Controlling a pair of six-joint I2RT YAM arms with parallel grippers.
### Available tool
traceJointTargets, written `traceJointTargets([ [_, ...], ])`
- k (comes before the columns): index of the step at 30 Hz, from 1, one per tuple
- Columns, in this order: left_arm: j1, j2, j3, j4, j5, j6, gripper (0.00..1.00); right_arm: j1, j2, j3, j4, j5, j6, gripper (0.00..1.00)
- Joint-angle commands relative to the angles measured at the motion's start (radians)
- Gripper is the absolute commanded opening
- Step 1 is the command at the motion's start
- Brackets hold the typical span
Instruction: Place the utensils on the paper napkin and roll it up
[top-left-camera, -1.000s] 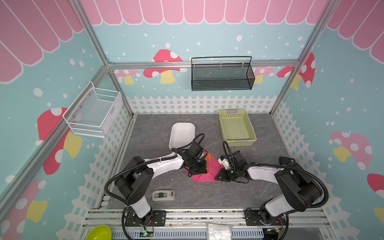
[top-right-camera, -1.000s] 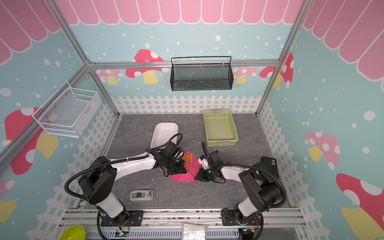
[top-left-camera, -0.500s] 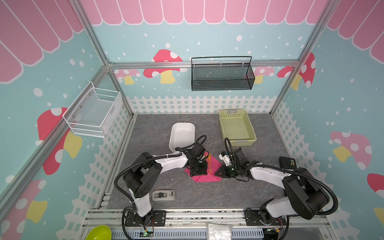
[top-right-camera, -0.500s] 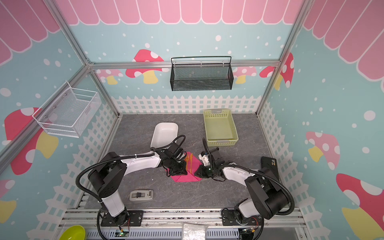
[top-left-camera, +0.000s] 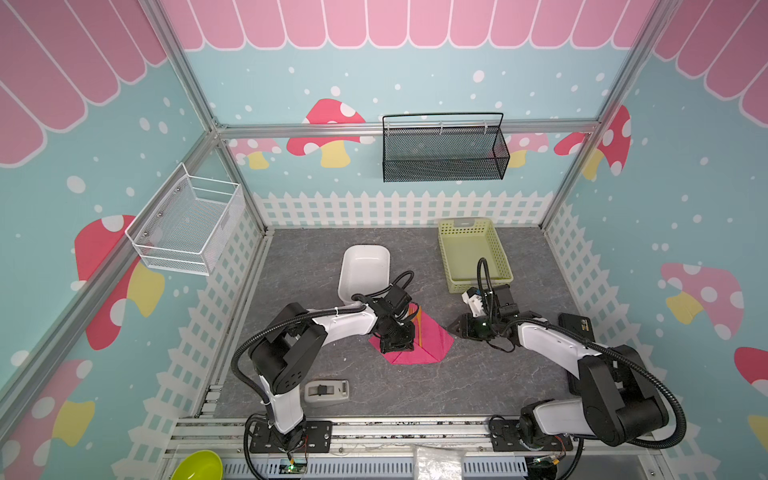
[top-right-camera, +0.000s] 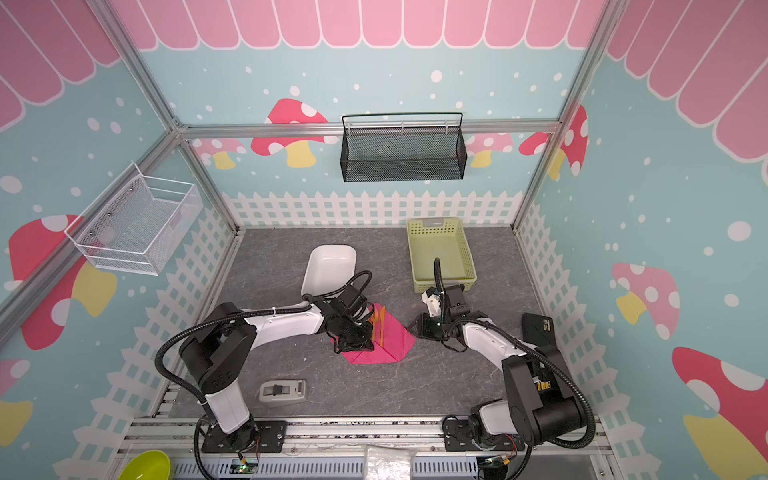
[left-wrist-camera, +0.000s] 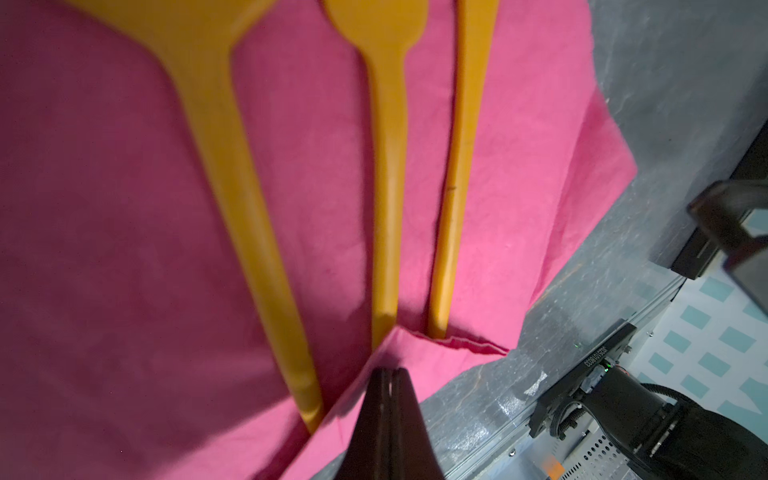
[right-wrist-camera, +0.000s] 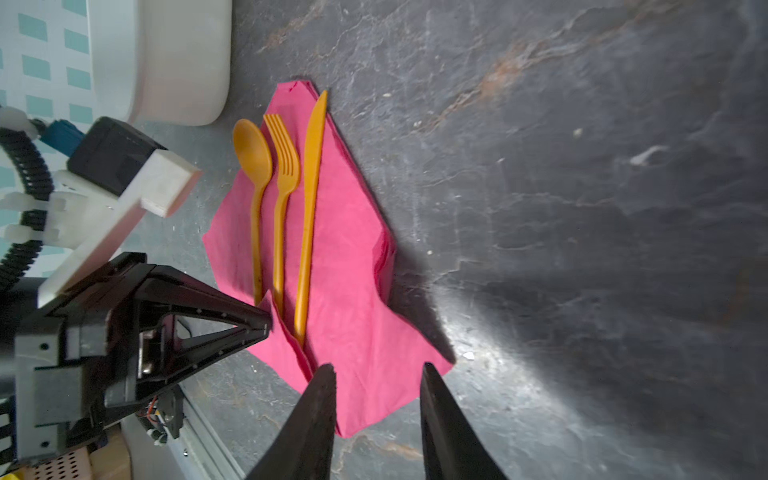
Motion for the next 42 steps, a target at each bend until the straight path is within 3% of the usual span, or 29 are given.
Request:
traceJointTargets([
  [1,-0.003,0.012,0.027,-0.012,-0.019,0.013,0.04,-0.016,0.026,0.012,-0.027,-0.032,-0.050,0.43],
  [8,-0.003,0.024,0.035,-0.016,-0.016,0.016,0.04,-0.025,0.081,0.029,0.003,-0.078,-0.083,0.50],
  [25,-0.001,0.027,0.045,-0.024,-0.017,0.019,0.04,-0.030,0.261,0.100,0.034,-0.209,-0.186,0.52],
  [42,-0.001,0.031,0.045,-0.030,-0.024,0.013,0.04,-0.030,0.212,0.010,0.052,-0.332,-0.186,0.49],
])
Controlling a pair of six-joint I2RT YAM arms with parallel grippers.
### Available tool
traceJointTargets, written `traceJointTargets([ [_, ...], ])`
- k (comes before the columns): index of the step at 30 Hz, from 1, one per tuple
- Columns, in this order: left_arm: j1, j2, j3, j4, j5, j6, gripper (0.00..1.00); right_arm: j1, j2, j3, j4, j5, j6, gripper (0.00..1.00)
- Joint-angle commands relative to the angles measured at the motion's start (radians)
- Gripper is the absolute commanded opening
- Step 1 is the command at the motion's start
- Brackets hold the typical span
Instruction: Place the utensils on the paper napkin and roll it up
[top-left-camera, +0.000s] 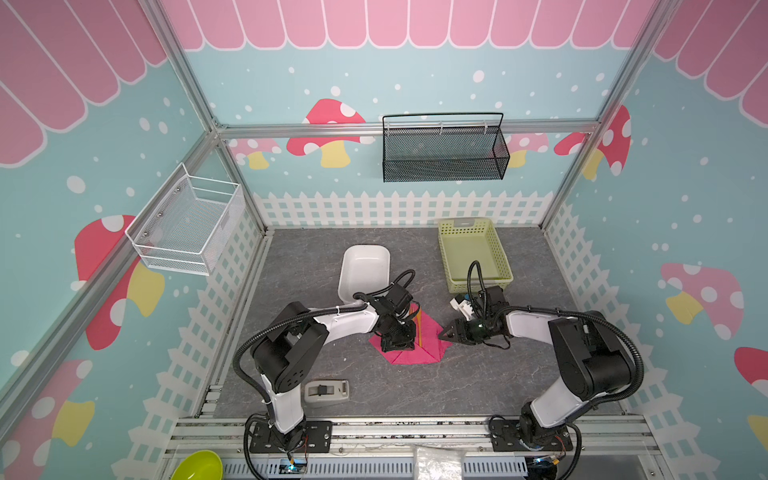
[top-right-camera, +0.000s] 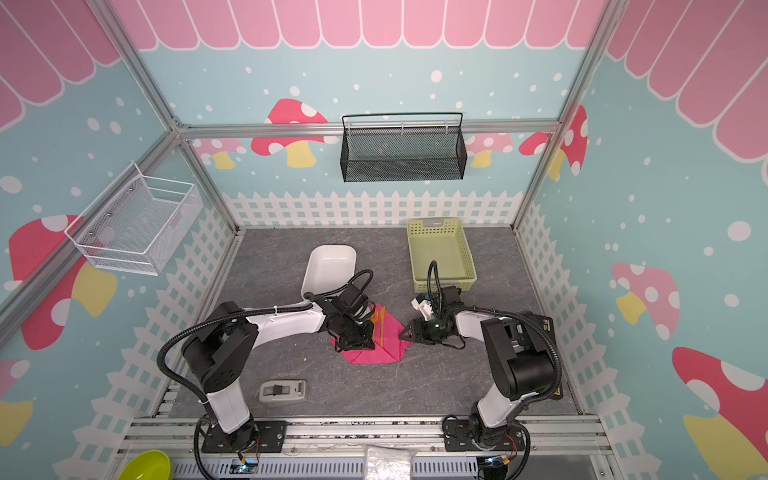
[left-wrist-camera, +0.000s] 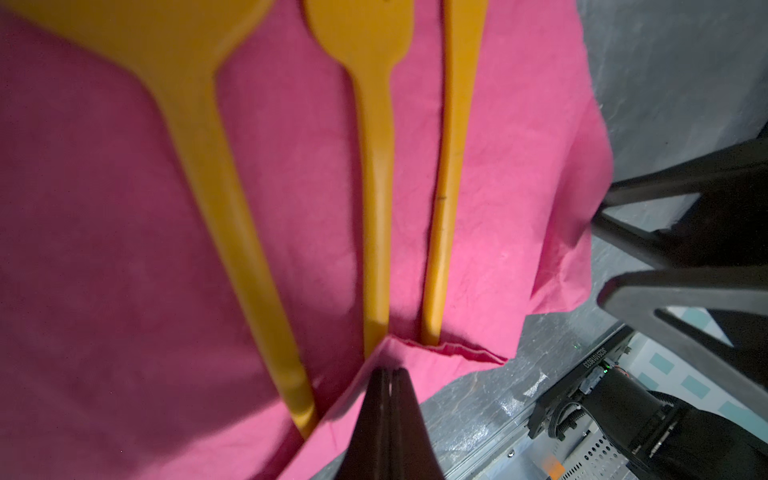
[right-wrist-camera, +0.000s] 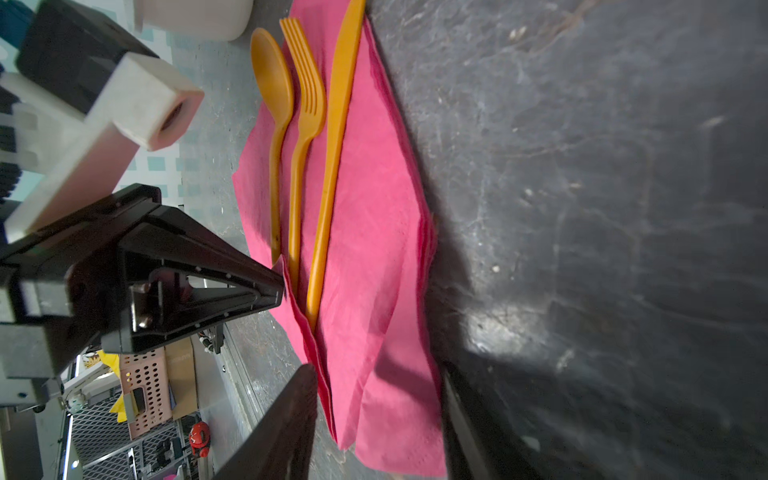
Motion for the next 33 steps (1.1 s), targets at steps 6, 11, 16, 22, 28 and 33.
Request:
traceJointTargets([
  [6,-0.001,0.016,0.022,-0.019,-0.027,0.008,0.04,-0.005,-0.077,-0.049,0.007,-0.091,0.016,0.44],
  [11,-0.001,0.011,0.018,-0.018,-0.027,0.007,0.04,-0.004,-0.117,-0.065,0.013,-0.110,0.043,0.38],
  [16,-0.001,0.009,0.018,-0.019,-0.030,0.007,0.04,-0.003,-0.129,-0.082,0.027,-0.121,0.061,0.32],
  [22,-0.002,0.009,0.017,-0.019,-0.028,0.007,0.04,-0.003,-0.115,-0.089,0.031,-0.094,0.063,0.36],
  [28,-0.001,0.008,0.018,-0.019,-0.030,0.007,0.04,-0.003,-0.116,-0.081,0.038,-0.023,0.086,0.34],
  [33,-0.001,0.003,0.018,-0.019,-0.033,0.007,0.04,-0.003,-0.103,-0.075,0.047,-0.001,0.095,0.31],
])
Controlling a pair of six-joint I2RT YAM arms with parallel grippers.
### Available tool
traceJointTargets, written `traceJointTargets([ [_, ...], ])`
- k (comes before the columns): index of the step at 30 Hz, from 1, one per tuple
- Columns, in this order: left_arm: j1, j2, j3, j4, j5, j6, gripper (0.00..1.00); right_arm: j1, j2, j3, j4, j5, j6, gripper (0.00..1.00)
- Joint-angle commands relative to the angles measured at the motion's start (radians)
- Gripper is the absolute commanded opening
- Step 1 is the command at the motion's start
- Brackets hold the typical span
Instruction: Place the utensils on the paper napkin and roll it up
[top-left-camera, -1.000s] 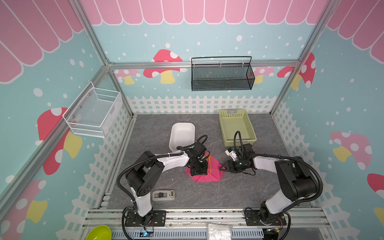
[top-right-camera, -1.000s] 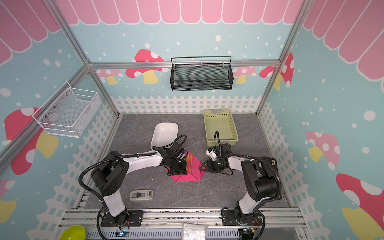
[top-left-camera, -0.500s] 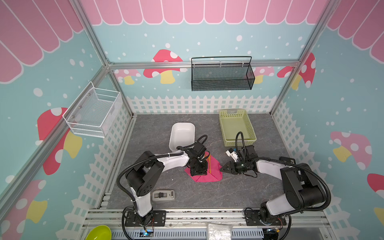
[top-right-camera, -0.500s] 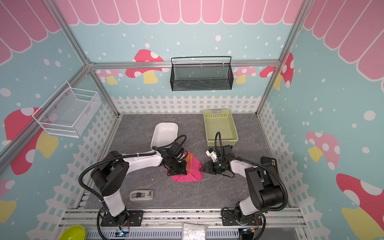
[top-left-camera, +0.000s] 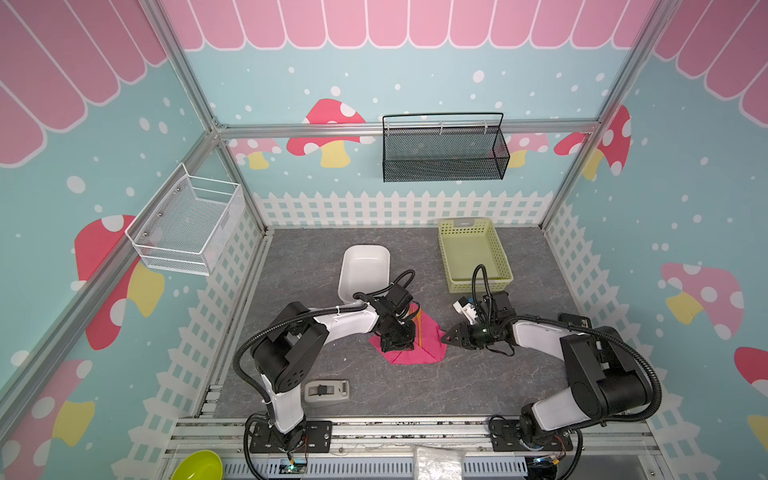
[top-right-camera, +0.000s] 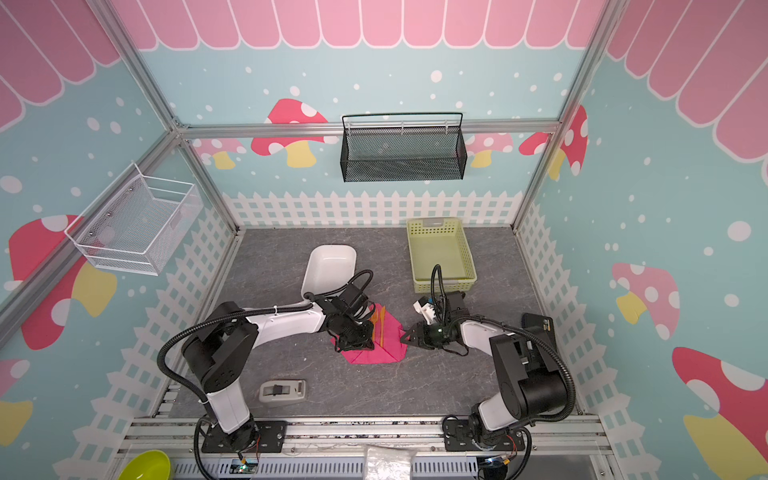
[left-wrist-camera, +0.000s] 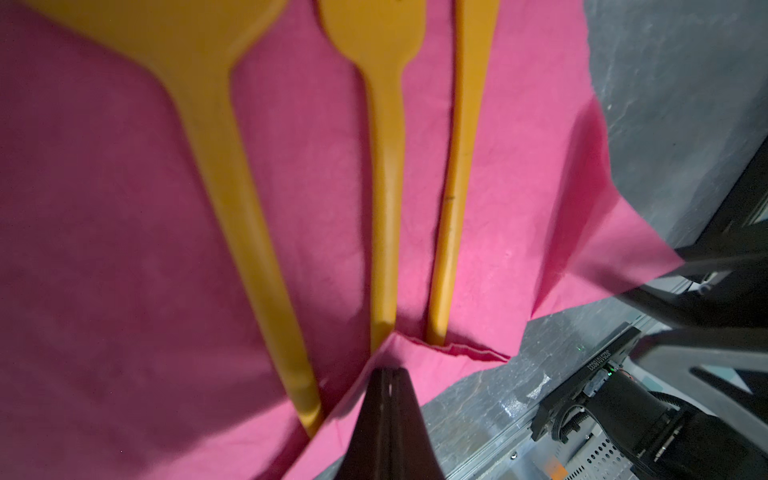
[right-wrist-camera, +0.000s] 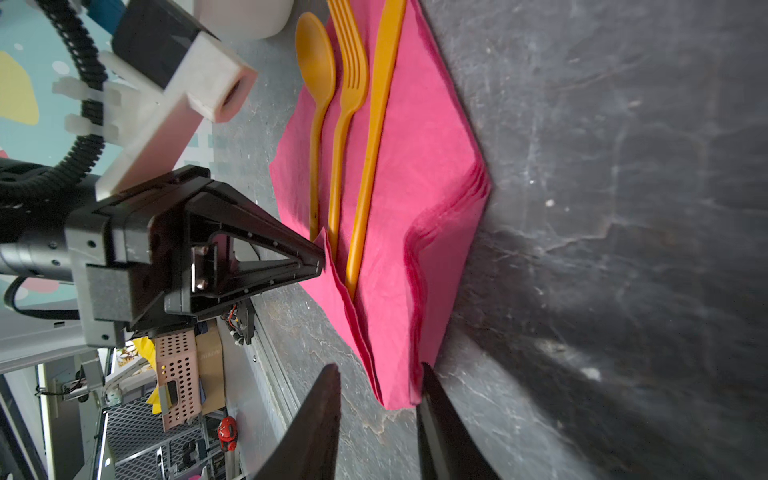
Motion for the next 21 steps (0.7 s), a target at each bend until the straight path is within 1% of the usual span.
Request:
traceJointTargets([
  [1,-0.001,0.002,0.017,-0.012,-0.025,0.007,0.04,-0.003,0.012,0.004,0.017,0.028,0.012,0.30],
  [3,-0.001,0.000,0.016,-0.012,-0.031,0.005,0.04,-0.003,0.009,0.000,0.033,0.031,0.025,0.26],
  [7,-0.001,-0.002,0.020,-0.012,-0.033,0.005,0.04,-0.003,-0.011,0.007,0.036,0.069,0.042,0.10],
  [10,-0.001,0.001,0.035,-0.012,-0.028,0.008,0.04,-0.005,-0.031,0.018,0.026,0.099,0.049,0.04],
  [17,-0.001,0.020,0.060,-0.012,-0.010,0.011,0.03,-0.005,-0.060,0.036,0.004,0.137,0.061,0.01],
  [21,-0.002,0.034,0.072,-0.012,-0.005,0.018,0.03,-0.003,-0.071,0.044,0.011,0.130,0.085,0.00],
])
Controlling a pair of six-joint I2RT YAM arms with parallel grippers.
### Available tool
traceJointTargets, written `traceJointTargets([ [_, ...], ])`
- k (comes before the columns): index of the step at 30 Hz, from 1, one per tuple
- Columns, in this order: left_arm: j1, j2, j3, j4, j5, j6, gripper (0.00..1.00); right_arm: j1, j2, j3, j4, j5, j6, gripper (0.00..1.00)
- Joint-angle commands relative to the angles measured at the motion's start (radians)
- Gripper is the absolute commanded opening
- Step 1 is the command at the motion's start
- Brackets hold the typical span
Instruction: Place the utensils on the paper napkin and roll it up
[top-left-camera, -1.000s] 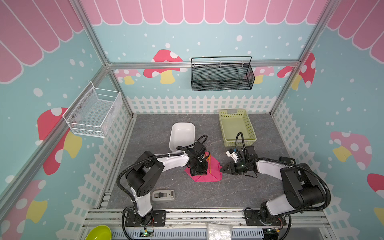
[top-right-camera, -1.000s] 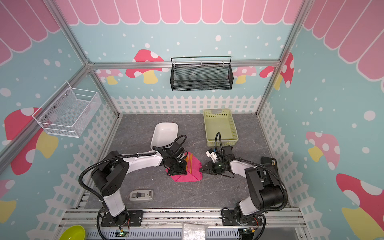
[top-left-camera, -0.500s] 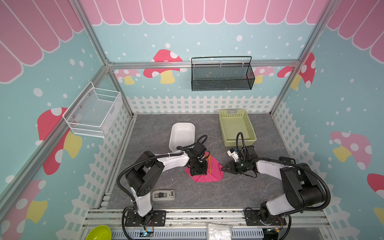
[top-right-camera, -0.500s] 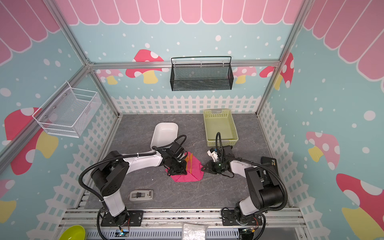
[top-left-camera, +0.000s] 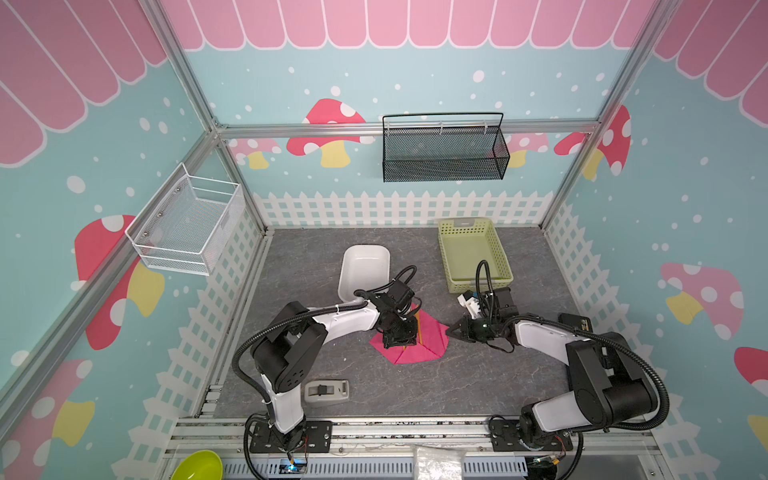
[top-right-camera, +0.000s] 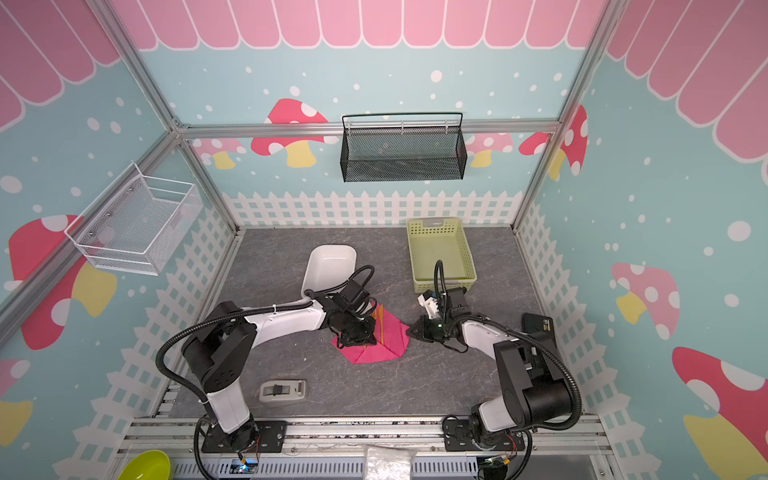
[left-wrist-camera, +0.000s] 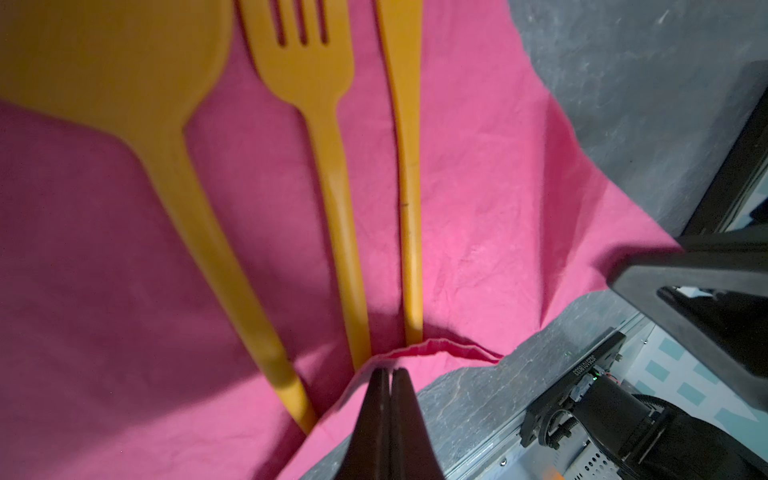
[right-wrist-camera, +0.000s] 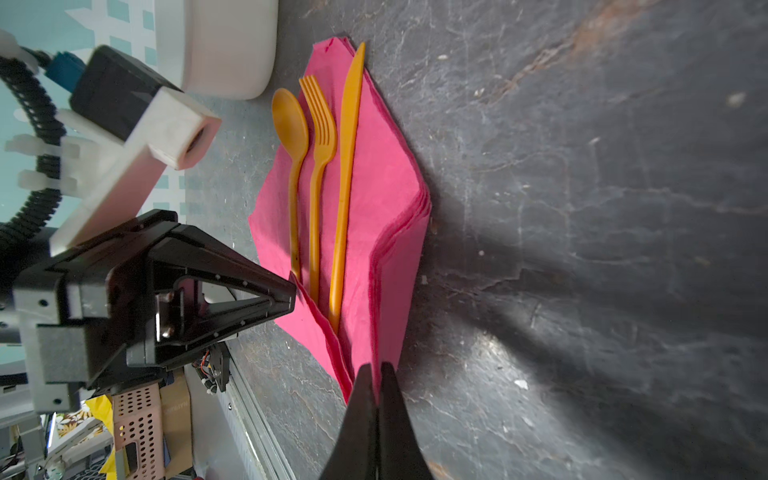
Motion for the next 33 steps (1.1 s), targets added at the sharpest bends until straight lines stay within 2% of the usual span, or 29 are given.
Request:
traceJointTargets([
  [1,-0.001,0.038,0.030,-0.007,0.011,0.018,0.03,-0.004,-0.028,0.022,-0.002,0.001,0.032,0.00],
  [9,-0.003,0.052,0.037,-0.006,0.017,0.021,0.03,0.031,-0.051,0.005,0.079,-0.051,0.136,0.00],
  [20,-0.003,0.043,0.029,-0.006,0.011,0.019,0.02,0.157,-0.031,0.043,0.177,-0.016,0.263,0.00],
  [33,0.003,-0.036,-0.008,-0.006,-0.018,0.005,0.04,0.236,0.047,0.073,0.247,-0.004,0.314,0.00],
])
